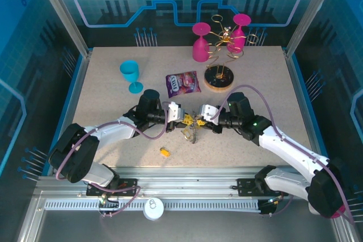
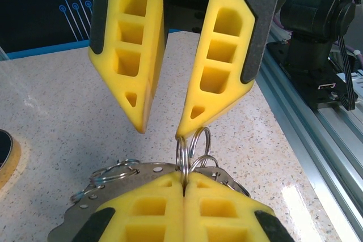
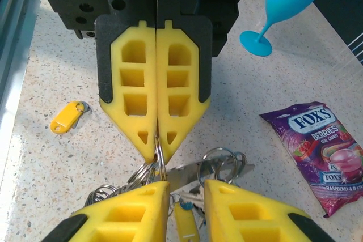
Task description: Put the keys on the keyring
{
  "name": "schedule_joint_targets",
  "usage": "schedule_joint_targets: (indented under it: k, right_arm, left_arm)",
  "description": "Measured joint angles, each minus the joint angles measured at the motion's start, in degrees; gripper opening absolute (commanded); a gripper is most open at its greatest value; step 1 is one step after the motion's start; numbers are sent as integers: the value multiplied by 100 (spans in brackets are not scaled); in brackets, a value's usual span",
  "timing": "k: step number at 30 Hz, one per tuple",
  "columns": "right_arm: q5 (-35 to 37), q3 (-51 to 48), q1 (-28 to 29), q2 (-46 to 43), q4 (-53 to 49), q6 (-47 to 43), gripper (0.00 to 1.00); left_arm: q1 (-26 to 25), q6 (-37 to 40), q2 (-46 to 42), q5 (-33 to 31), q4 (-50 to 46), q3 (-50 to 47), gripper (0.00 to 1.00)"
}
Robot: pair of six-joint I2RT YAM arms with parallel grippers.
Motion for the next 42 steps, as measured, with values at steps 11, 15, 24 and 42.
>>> schedule_joint_targets:
  k: [11, 15, 24, 42]
  right_arm:
    - [-380, 162, 0, 195, -282, -61, 25]
    - [-424, 181, -2, 212, -313, -96, 26]
    - [-498, 181, 7, 251, -310, -151, 25]
    - [-439, 297, 44, 363, -400, -181, 0]
  left_arm:
    - [17, 9, -2, 37, -44, -33, 0]
    - [17, 9, -4, 39, -44, -35, 0]
    - [4, 7, -17, 87, -37, -44, 0]
    - [-4, 9, -20, 68, 11, -61, 34]
